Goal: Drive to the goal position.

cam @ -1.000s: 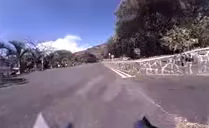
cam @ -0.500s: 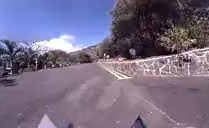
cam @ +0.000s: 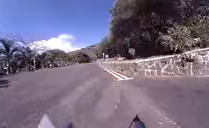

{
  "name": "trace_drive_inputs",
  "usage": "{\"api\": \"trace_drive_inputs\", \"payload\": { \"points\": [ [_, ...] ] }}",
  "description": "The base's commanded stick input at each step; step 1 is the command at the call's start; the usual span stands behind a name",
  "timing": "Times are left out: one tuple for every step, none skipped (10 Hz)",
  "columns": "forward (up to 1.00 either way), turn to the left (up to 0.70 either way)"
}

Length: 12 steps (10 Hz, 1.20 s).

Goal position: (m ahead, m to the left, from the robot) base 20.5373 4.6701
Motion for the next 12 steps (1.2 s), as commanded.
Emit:
{"api": "trace_drive_inputs", "payload": {
  "points": [
    [0.50,0.00],
    [0.50,0.00],
    [0.50,0.00],
    [0.50,0.00],
    [0.50,0.00],
    [0.50,0.00],
    [0.50,0.00],
    [0.50,0.00],
    [0.50,0.00],
    [0.50,0.00],
    [0.50,0.00],
    [0.50,-0.02]
  ]
}}
